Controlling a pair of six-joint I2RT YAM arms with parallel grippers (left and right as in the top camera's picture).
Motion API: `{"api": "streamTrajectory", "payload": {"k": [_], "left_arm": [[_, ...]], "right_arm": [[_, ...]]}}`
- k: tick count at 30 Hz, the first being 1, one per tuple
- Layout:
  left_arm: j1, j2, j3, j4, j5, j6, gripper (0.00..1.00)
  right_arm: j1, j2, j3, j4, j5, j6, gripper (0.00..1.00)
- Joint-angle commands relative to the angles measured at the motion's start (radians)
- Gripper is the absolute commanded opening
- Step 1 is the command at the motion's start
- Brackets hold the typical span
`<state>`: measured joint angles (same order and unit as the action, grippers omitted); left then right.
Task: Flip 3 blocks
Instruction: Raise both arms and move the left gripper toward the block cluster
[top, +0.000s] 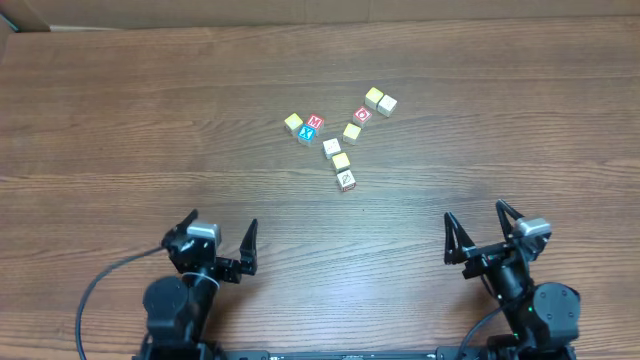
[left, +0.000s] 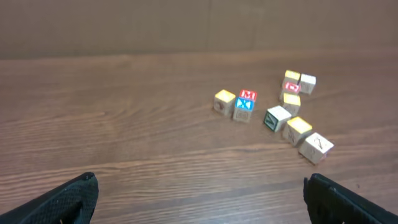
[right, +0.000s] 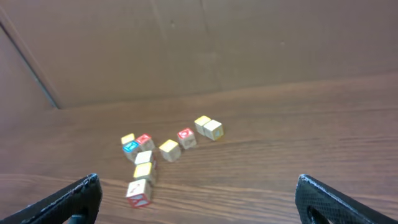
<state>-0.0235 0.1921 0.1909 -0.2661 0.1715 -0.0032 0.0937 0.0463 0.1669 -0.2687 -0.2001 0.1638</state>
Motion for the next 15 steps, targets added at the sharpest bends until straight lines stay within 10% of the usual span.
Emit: {"api": "streamTrajectory", "payload": {"k": [1,15], "left_arm": [[0.010,0.151,0.159,-0.010,0.048,0.072,1.00],[0.009,0.911,0.823,-0.443,0.392,0.024,1.00]], "right_arm": [[0.005,0.074,0.109,-0.032,-0.051,0.020,1.00],[0.005,0.802,0.749,-0.561,-0.344,0.175,1.00]]}}
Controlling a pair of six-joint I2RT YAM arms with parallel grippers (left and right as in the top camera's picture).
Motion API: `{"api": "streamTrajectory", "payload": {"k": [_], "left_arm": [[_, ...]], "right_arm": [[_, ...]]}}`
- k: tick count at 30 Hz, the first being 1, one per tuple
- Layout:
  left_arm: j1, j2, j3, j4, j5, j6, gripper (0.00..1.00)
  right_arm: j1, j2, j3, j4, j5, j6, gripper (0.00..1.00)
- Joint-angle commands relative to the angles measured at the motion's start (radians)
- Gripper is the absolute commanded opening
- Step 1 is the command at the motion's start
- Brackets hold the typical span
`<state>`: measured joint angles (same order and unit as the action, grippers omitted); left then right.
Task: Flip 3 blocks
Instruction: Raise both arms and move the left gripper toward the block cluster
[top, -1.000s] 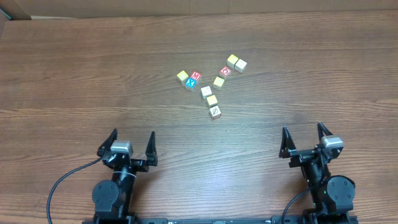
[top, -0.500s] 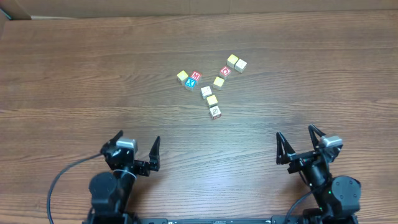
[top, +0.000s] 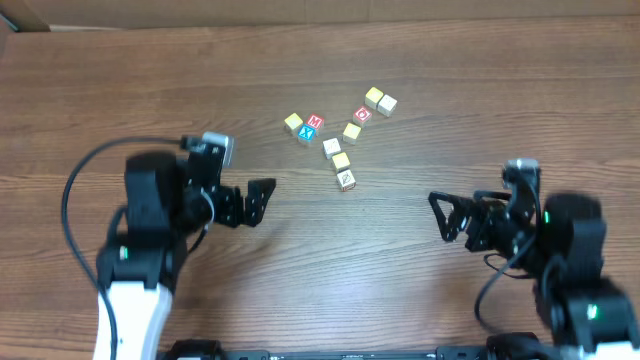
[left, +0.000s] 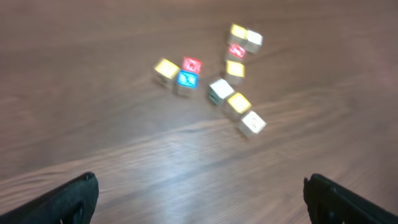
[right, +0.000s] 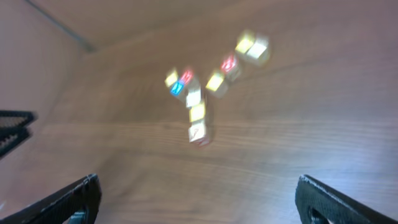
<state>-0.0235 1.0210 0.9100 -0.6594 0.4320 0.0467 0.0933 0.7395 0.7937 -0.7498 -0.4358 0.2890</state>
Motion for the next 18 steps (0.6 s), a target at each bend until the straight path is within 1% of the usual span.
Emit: {"api": "streamTrajectory", "payload": {"k": [1,2,4,7,9,12,15,18], "left_arm": [[0.009,0.112,0.132,-0.078,0.155,-0.048,1.00],[0.009,0.137,0.152,-0.100,0.180,-0.074,1.00],[0.009,0.170,0.167,-0.117,0.208,-0.109,1.00],[0.009,0.200,0.166,-0.133,0.223,-0.185,1.00],[0.009,0.217,0.166,-0.147,0.223,-0.225,1.00],[0.009,0.242,0.166,-0.153,0.222,-0.231,1.00],[0.009,0.263,0.166,-0.153,0.222,-0.231,1.00],[0.009,0.280,0.166,-0.168,0.224,-0.231,1.00]], "right_arm": [[0.005,0.163,0.174,-0.158,-0.121,0.050,1.00],[0.005,0.221,0.228,-0.252,-0.127,0.049,1.00],[0.005,0.297,0.292,-0.386,-0.123,0.048,1.00],[0.005,0.388,0.333,-0.514,-0.130,0.043,1.00],[0.005,0.429,0.333,-0.557,-0.137,0.041,1.00],[0.005,0.475,0.333,-0.611,-0.150,0.039,1.00],[0.005,0.499,0.333,-0.615,-0.150,-0.006,1.00],[0.005,0.509,0.333,-0.619,-0.150,-0.008,1.00]]}}
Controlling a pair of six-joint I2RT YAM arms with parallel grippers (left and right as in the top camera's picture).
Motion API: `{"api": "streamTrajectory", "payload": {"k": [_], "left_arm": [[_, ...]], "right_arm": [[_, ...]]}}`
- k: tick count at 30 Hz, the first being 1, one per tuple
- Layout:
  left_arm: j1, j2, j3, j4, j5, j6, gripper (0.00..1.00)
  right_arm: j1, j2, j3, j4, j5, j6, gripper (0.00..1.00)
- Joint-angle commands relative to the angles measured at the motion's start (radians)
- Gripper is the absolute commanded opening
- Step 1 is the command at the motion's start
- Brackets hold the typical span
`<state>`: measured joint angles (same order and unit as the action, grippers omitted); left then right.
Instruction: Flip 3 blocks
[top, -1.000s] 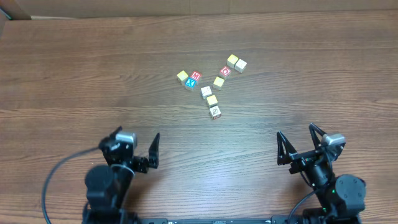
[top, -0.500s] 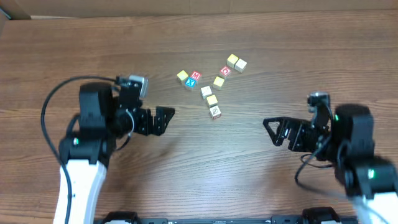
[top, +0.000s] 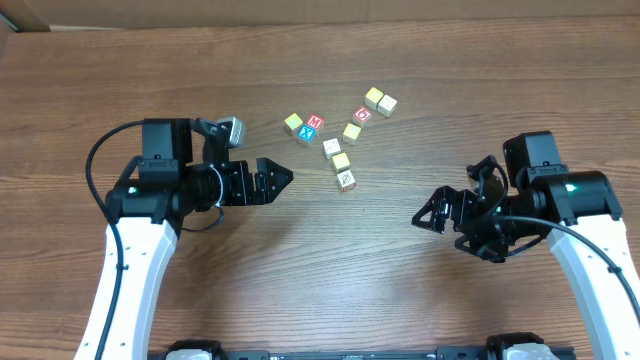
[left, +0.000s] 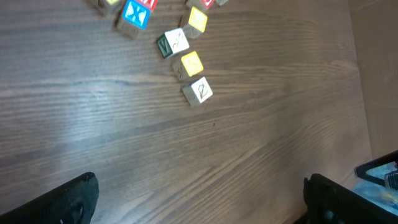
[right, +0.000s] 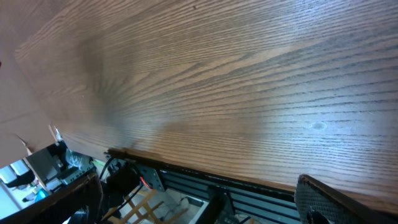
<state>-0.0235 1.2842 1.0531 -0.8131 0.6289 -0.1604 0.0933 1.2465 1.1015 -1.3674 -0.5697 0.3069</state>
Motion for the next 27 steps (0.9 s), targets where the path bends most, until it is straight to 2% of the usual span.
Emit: {"api": "streamTrajectory", "payload": {"k": [1,4,6,8,13,17,21,27], "left_arm": [[0.009,0.020,0.023,-0.035,0.027,-0.024,1.00],[0.008,0.029,0.023,-0.066,0.026,-0.014,1.00],[0.002,0.038,0.023,-0.078,0.014,-0.018,0.76],[-0.017,0.047,0.023,-0.103,-0.014,-0.078,0.63],[-0.137,0.088,0.023,-0.148,-0.250,-0.270,0.66],[-0.278,0.150,0.040,-0.143,-0.361,-0.379,0.65],[-0.371,0.264,0.137,-0.156,-0.402,-0.425,0.64],[-0.402,0.496,0.401,-0.274,-0.438,-0.470,0.59]], "right_arm": [[0.005,0.002,0.025,0.000,-0.014,-0.026,1.00],[0.005,0.002,0.025,-0.002,-0.007,-0.026,1.00],[0.005,0.002,0.025,-0.020,0.003,-0.026,1.00],[0.005,0.002,0.025,-0.019,0.005,-0.027,1.00],[0.005,0.001,0.025,-0.020,0.027,-0.027,1.00],[0.005,0.001,0.026,-0.023,0.061,-0.026,1.00],[0.005,-0.001,0.026,-0.030,0.084,-0.026,1.00],[0.005,-0.042,0.029,-0.043,0.121,-0.021,1.00]]}}
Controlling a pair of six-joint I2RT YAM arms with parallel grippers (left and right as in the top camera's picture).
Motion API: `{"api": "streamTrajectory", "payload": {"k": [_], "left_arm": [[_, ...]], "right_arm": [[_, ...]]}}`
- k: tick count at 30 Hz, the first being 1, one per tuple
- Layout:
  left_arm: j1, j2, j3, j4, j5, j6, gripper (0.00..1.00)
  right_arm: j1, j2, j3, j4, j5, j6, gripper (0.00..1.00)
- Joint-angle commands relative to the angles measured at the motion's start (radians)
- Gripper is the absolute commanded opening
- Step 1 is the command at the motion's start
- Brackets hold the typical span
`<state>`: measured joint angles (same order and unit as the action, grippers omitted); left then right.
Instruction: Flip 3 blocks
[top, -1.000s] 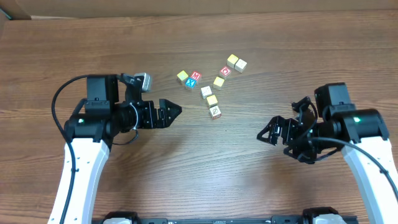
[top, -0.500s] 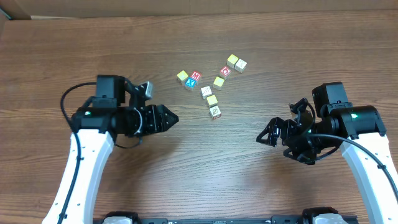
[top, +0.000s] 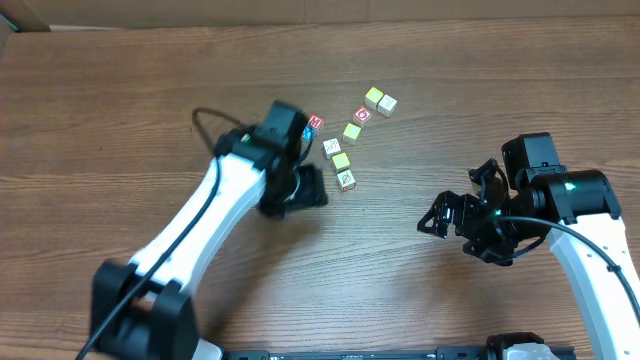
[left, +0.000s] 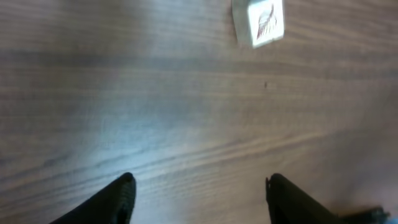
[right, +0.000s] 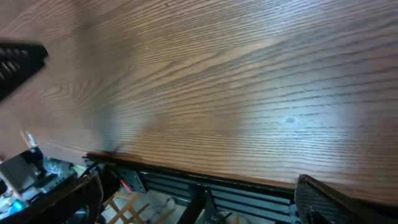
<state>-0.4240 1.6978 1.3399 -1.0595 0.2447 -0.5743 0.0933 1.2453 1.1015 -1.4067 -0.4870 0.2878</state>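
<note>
Several small wooden letter blocks lie in a cluster at mid table. The nearest one, a white block with a red mark (top: 347, 180), also shows at the top of the left wrist view as the white block (left: 259, 22). Behind it lie a yellow block (top: 341, 160), a white block (top: 332, 147) and a red M block (top: 314, 121). My left gripper (top: 318, 192) (left: 202, 190) hangs open just left of the nearest block, over bare wood. My right gripper (top: 432, 215) (right: 199, 199) is open, far to the right of the cluster, holding nothing.
More blocks sit further back: a yellow one (top: 352, 131), a red O block (top: 363, 114), and a yellow (top: 374, 97) and white (top: 387, 104) pair. My left forearm covers the cluster's left end. The table's front edge (right: 205, 177) shows in the right wrist view.
My left arm has reached right and forward; its gripper was well left of the cluster and is now beside the nearest block, its wrist covering the yellow and blue blocks. The right arm barely moved.
Both grippers first sat open at the table's front edge. Then both arms were raised and further forward. Then the left gripper pointed at the cluster from the left, with the right one out at mid right. Now the left is at the cluster. No block has moved.
</note>
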Motion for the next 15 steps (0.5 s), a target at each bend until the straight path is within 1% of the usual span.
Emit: {"api": "streamTrajectory", "payload": {"k": [1,3,7,9,10,11,13,15], "left_arm": [[-0.002,0.121,0.159,-0.048,-0.062,-0.075,0.59],[-0.002,0.194,0.244,-0.084,-0.073,-0.121,0.55],[-0.009,0.308,0.372,-0.109,-0.068,-0.204,0.54],[-0.019,0.348,0.414,-0.108,-0.062,-0.215,0.56],[-0.024,0.361,0.424,-0.097,-0.055,-0.212,0.59],[-0.033,0.373,0.427,-0.077,-0.042,-0.194,0.64],[-0.050,0.390,0.427,-0.052,-0.043,-0.186,0.69],[-0.069,0.408,0.427,-0.023,-0.041,-0.150,0.72]], "right_arm": [[0.005,-0.054,0.034,-0.011,0.058,0.002,1.00],[0.005,-0.080,0.049,-0.027,0.099,0.021,1.00],[0.005,-0.137,0.085,-0.053,0.135,0.041,1.00],[0.005,-0.163,0.096,-0.063,0.135,0.047,1.00],[0.005,-0.173,0.100,-0.069,0.134,0.046,1.00],[0.005,-0.187,0.102,-0.080,0.135,0.046,1.00],[0.005,-0.203,0.102,-0.100,0.134,0.046,1.00],[0.005,-0.212,0.102,-0.122,0.134,0.045,1.00]]}}
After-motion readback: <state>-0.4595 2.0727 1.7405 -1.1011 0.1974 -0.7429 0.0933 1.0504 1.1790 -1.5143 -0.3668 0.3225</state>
